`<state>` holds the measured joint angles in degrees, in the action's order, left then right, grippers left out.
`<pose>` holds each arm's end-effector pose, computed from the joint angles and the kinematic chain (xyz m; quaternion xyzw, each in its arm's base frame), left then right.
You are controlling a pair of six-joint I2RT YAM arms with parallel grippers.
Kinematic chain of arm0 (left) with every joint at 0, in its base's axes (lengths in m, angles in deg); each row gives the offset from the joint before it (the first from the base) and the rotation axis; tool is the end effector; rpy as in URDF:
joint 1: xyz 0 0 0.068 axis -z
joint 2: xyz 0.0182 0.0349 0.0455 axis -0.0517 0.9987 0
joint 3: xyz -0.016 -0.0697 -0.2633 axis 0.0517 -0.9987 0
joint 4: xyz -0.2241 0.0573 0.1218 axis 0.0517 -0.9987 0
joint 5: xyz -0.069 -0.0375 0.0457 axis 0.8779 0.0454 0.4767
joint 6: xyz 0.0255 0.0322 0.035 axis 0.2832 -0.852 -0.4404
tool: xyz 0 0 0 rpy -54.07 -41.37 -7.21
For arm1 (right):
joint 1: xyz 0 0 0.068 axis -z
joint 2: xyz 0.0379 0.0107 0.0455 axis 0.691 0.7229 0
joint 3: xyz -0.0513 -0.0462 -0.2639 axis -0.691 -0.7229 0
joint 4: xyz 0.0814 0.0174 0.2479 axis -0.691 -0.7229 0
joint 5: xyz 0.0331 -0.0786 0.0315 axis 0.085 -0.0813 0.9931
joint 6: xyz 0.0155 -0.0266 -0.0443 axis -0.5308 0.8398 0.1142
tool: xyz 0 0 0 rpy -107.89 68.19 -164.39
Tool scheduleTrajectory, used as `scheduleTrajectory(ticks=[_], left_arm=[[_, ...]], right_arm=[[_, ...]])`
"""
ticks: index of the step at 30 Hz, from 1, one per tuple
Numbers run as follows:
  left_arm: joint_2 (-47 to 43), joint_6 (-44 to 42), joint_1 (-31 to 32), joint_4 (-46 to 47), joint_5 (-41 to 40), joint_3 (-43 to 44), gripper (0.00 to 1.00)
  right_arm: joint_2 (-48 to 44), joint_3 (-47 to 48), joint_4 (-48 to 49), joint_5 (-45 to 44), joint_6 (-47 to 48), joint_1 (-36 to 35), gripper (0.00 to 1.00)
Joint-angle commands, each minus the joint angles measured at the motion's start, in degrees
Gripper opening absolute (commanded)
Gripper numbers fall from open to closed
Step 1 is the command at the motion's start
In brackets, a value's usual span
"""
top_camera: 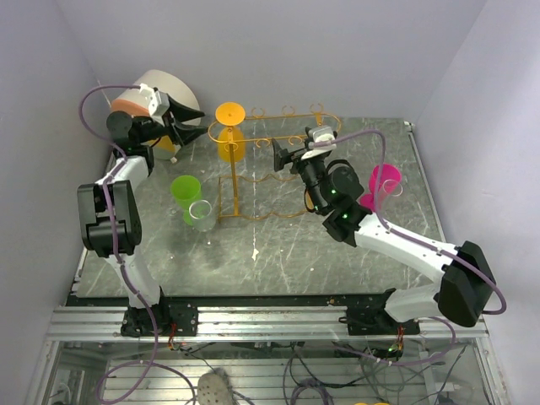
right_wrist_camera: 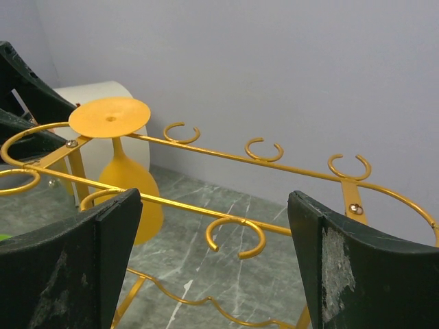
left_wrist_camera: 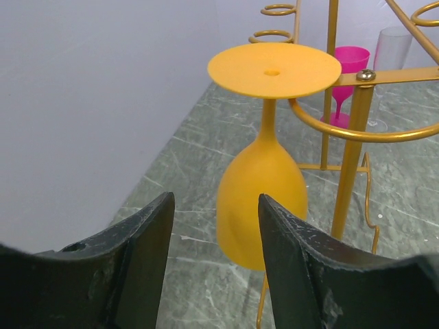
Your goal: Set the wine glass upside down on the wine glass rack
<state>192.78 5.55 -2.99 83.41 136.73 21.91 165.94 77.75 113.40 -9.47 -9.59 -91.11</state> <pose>0.4065 0.0076 0.3230 0.4363 0.5008 -0.3918 0.6367 0.2212 0.2196 0.3655 -0.1288 0.5815 0.1451 0.7901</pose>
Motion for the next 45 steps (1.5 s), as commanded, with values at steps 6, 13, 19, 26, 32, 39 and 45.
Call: scheduleTrajectory(ticks=[6,13,19,26,32,39,45], left_arm=[[-5.40,0.37,-5.46,-5.40,1.02,3.74,0.62],[-18.17,-6.13,-8.52,-26.63,-4.11,6.07,0.58],[-20.24,-35.98,-4.29,-93.47,-32.97,30.43,0.48],[-25.44,-37.20,-2.53,-118.01,-55.16,43.56,0.54],[-32.88,-32.84,-2.54,-125.63,-60.92,43.86,0.63],[-29.27,-31.90,-2.54,-143.55,-64.71,45.56,0.62],[-30.86,-25.18,-2.59,-141.33,-72.32,42.82,0.77]], right_arm=[[-5.32,-1.19,-1.01,-0.88,-1.75,0.23,0.99],[-13.44,-0.50,-8.39,3.72,-2.11,0.26,1.00],[-19.55,1.36,-19.20,2.80,-4.07,0.27,1.00],[-17.24,15.27,-49.36,-9.03,-12.18,0.45,1.00],[-16.75,23.07,-72.86,-22.46,-26.04,4.65,1.00],[-17.92,24.27,-88.97,-16.84,-32.64,17.95,1.00],[-17.04,21.38,-84.85,-4.99,-30.43,29.62,1.00]])
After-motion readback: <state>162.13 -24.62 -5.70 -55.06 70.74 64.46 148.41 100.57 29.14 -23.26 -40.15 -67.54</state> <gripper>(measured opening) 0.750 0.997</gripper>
